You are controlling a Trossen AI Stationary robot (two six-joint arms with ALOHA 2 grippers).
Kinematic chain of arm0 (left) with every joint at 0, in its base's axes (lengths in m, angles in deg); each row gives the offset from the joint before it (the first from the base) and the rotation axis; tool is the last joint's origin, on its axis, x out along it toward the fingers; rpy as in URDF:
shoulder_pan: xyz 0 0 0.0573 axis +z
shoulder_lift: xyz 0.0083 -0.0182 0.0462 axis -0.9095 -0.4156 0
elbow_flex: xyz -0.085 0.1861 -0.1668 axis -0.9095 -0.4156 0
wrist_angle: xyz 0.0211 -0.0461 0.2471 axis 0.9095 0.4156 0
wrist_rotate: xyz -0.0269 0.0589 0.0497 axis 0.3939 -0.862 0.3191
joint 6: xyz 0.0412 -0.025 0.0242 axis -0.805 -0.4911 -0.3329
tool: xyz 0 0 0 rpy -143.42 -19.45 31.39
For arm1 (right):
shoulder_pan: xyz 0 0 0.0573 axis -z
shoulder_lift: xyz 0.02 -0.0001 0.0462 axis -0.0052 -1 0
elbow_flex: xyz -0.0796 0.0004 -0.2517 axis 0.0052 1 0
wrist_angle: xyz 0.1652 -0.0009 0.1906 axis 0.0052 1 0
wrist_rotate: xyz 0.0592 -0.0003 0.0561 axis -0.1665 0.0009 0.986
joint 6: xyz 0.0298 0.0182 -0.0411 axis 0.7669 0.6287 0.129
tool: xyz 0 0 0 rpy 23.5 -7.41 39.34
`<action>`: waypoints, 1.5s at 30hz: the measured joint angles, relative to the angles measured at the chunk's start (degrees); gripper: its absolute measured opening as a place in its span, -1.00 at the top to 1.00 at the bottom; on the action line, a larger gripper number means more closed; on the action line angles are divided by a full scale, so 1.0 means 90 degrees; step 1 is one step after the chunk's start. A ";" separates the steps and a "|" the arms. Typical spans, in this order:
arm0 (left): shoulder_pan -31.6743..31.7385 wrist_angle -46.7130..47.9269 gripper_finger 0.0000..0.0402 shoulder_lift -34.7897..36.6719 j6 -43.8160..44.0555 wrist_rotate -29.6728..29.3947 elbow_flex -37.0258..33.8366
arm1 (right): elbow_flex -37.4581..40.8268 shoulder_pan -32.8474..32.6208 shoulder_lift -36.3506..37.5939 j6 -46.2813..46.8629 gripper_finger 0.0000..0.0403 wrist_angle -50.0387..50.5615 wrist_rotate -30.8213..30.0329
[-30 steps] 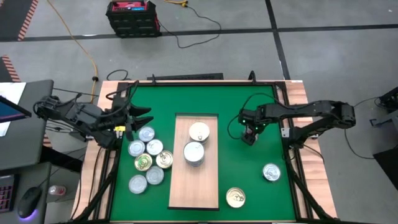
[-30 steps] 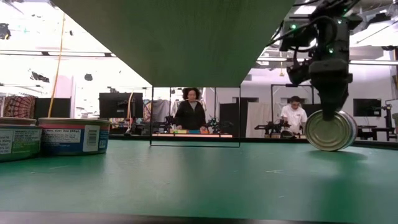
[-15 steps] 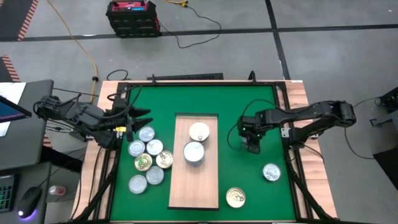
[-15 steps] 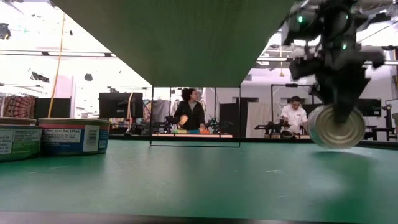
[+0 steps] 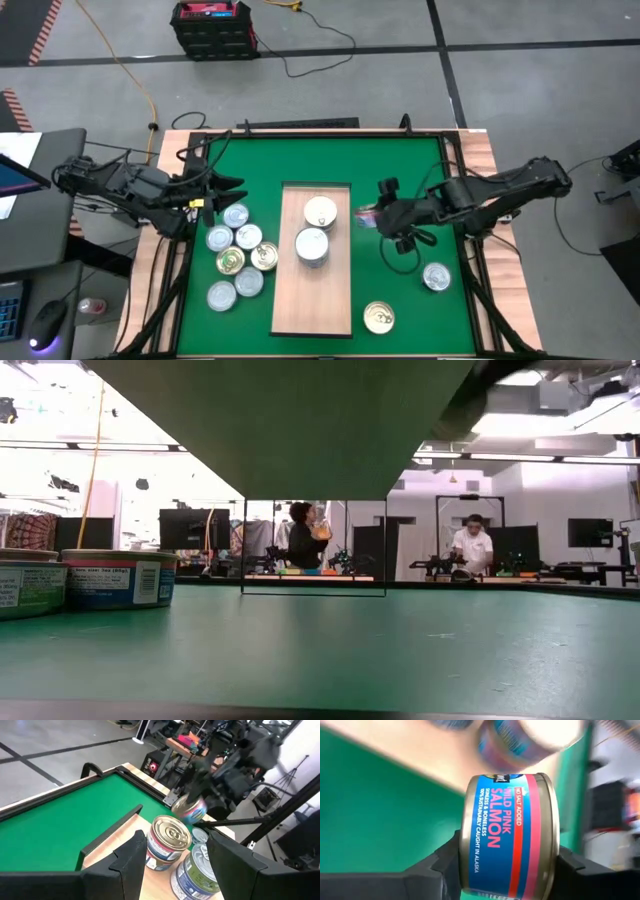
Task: Stack canned seafood by type on shelf
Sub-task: Stack the blue pink tuna can on top of the other blue pink tuna cans on the shelf
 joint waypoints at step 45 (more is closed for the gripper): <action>0.1103 -0.2197 0.01 -0.1752 0.0258 0.0948 0.0000 | -0.0521 0.0097 -0.1468 -0.3182 -0.26 -0.3574 -0.1090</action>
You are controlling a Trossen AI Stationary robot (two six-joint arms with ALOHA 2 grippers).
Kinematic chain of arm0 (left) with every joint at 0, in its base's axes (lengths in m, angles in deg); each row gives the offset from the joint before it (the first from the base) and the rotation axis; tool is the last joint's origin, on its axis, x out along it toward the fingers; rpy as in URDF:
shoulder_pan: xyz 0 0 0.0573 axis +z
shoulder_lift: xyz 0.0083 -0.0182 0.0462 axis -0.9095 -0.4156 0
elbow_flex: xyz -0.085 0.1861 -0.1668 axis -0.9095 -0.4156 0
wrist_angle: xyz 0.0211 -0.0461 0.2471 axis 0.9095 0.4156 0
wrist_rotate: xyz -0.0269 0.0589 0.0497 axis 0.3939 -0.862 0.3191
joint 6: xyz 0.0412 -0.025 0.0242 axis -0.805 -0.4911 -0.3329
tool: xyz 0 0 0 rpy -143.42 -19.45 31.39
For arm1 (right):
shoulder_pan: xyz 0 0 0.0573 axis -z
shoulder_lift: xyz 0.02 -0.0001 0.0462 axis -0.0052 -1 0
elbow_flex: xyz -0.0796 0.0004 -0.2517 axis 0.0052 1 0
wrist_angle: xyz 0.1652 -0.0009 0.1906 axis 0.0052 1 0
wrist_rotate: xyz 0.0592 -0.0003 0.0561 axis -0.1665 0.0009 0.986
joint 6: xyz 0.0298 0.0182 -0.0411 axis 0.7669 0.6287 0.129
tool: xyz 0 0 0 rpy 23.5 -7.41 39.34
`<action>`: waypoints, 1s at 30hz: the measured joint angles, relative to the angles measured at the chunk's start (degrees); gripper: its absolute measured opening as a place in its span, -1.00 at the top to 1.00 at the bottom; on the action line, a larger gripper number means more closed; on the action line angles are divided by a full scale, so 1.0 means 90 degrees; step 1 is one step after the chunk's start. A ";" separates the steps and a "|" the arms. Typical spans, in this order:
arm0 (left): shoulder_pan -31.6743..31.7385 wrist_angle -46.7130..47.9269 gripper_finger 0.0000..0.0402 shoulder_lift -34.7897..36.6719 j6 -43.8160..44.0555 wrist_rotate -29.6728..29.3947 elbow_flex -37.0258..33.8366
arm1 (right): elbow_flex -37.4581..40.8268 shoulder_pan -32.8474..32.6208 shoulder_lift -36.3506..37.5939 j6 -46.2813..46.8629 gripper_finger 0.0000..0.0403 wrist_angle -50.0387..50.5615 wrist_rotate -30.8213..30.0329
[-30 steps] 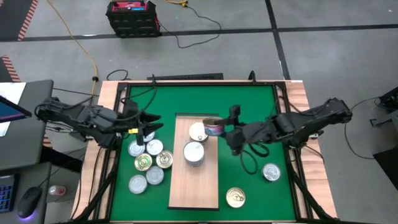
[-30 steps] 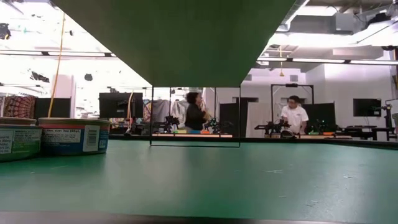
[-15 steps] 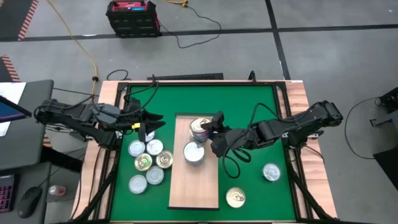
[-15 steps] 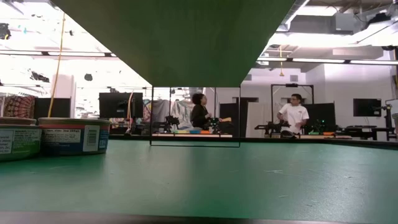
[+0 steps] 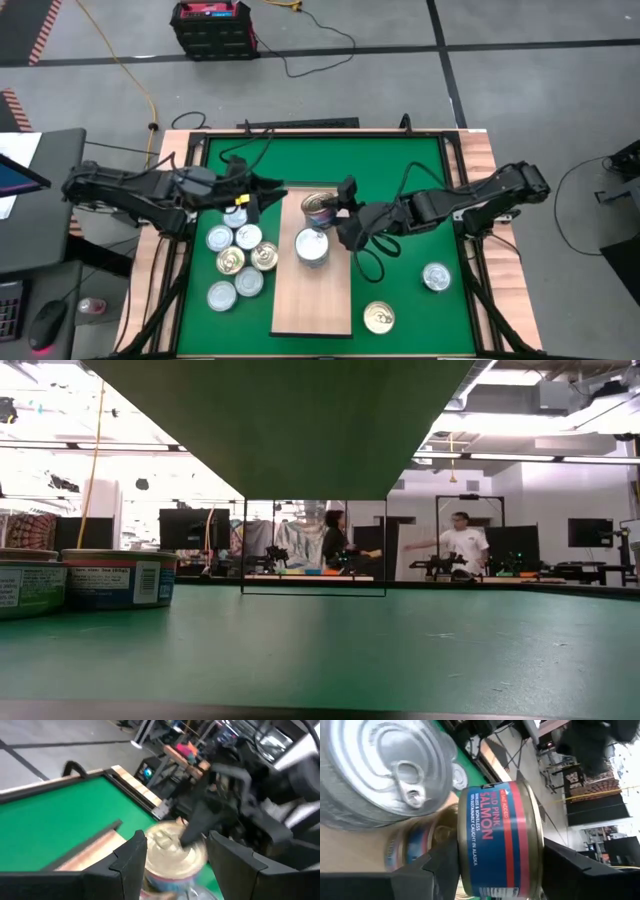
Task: Stack canned seafood by type on shelf
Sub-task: Stack the blue pink tuna can on top of the other blue pink tuna cans on the shelf
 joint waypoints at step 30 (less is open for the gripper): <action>0.0621 -0.0227 0.01 -0.0050 -0.0014 0.1838 0.0000 | -0.0405 0.0276 0.0014 0.0906 -0.34 0.1058 0.1181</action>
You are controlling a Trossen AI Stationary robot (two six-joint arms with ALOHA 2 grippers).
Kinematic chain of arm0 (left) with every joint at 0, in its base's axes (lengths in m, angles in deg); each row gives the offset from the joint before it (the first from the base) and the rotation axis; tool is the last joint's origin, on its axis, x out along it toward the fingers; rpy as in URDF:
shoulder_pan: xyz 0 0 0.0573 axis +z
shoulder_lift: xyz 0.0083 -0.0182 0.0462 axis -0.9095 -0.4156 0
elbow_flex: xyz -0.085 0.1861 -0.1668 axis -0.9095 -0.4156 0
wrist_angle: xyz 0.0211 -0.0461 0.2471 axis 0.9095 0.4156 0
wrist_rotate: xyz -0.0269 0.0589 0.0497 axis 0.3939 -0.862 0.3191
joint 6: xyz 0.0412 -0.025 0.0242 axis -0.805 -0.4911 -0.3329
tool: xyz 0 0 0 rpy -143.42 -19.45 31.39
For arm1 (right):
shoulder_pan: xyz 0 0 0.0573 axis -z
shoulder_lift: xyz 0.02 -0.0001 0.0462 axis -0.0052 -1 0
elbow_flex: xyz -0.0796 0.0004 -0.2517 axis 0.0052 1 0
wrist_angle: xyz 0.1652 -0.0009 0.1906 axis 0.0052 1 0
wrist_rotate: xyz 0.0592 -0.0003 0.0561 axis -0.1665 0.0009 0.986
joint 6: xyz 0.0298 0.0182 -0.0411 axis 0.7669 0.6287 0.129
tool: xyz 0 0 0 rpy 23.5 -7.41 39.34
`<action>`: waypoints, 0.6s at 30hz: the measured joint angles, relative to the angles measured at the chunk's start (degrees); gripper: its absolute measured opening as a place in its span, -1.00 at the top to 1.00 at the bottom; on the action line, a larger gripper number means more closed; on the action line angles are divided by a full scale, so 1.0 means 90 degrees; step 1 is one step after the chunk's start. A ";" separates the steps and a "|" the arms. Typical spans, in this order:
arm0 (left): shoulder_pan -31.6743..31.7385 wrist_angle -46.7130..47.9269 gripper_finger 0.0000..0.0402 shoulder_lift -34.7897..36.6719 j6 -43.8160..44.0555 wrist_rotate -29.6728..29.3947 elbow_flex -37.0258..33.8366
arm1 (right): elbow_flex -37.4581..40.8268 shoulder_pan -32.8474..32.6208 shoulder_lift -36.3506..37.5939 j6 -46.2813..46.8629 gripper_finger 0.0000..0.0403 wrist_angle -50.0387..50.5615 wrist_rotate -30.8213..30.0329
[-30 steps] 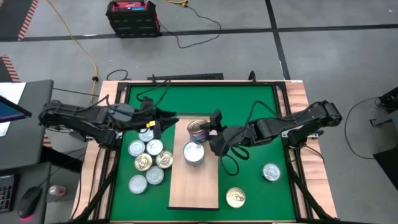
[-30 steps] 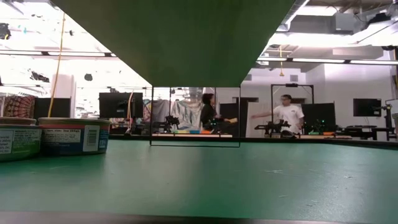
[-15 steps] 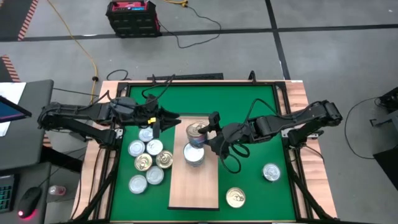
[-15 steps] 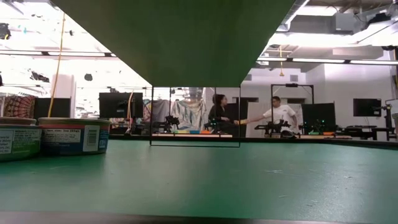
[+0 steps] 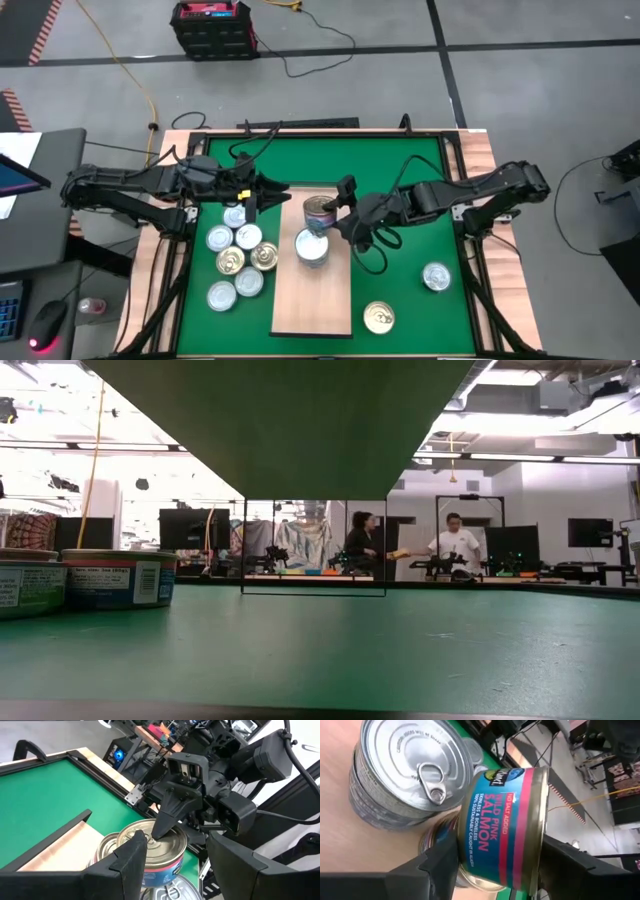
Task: Stack canned seafood by type on shelf
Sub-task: Stack the blue pink tuna can on top of the other blue pink tuna cans on the shelf, then stack the red tuna can on top of the green tuna can on the shelf
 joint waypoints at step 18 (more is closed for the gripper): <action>0.0015 -0.0051 0.01 0.0045 0.0155 0.0224 0.0000 | -0.0167 -0.0062 0.0192 -0.0569 -0.65 0.0396 -0.0015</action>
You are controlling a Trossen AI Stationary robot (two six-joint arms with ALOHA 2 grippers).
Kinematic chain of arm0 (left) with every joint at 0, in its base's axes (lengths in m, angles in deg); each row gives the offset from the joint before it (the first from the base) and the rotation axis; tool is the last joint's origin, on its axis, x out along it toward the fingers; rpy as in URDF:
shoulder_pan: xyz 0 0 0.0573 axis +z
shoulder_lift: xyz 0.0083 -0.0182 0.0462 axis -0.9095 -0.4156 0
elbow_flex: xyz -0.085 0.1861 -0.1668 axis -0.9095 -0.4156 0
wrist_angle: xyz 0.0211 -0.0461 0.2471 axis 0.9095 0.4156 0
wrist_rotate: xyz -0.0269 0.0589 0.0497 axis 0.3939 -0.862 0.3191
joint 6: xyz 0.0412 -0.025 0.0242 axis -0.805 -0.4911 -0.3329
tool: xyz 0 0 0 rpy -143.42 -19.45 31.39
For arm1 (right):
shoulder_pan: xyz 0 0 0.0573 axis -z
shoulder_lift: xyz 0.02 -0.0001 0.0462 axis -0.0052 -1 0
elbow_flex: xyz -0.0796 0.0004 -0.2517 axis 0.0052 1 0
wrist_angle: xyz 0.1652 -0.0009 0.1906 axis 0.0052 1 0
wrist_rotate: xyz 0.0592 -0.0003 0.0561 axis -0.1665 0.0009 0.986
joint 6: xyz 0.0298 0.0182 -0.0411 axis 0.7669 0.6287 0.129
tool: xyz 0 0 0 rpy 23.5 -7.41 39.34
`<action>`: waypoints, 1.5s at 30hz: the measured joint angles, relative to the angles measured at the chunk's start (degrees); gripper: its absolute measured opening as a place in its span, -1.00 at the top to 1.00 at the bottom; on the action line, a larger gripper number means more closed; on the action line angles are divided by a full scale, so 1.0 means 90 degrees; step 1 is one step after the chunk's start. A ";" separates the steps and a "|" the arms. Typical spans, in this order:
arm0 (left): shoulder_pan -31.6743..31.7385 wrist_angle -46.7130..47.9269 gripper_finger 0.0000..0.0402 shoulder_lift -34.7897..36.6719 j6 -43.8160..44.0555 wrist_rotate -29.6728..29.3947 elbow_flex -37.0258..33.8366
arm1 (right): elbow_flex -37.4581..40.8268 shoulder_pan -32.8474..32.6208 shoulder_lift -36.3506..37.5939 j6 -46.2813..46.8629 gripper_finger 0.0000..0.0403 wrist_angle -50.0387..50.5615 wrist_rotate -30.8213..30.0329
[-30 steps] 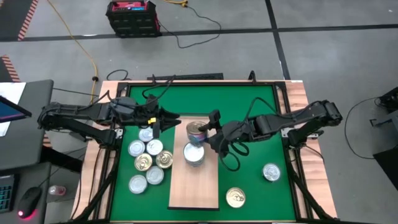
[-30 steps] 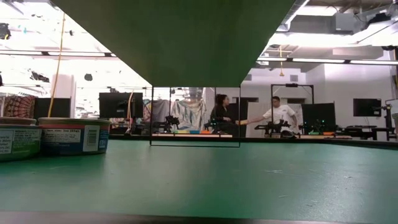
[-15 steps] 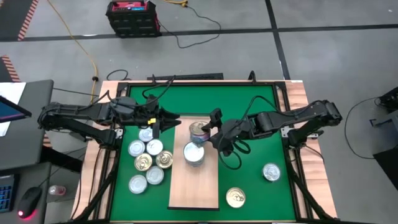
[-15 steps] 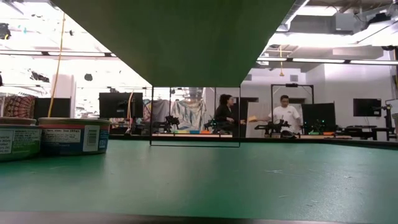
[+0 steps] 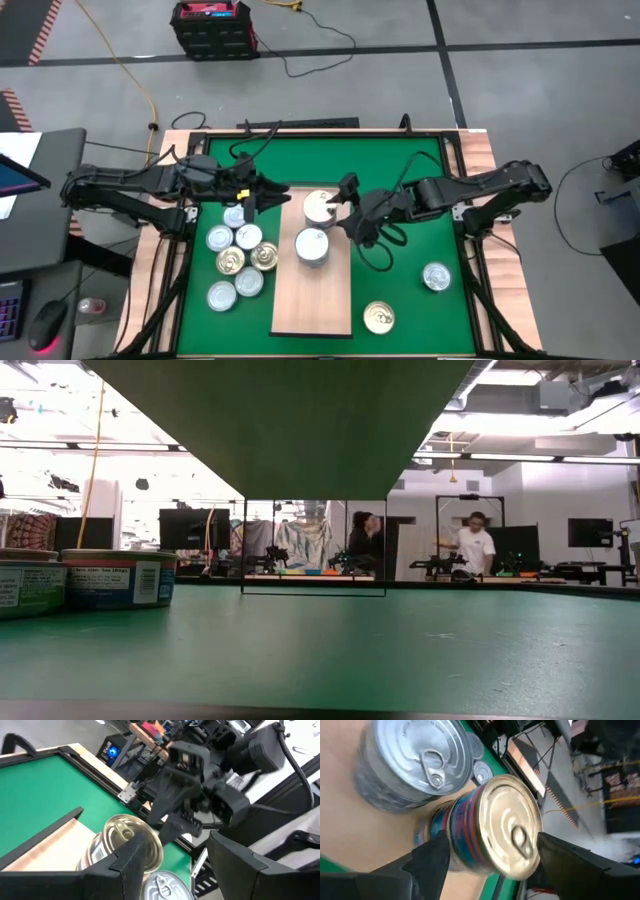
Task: Stack canned seafood by type on shelf
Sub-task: Stack the red tuna can on top of the green tuna can on the shelf
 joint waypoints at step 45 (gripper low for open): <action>0.0002 0.0202 0.01 0.0507 -0.0865 -0.1304 0.0002 | 0.4545 0.0819 0.0888 0.4042 0.21 0.2951 0.5299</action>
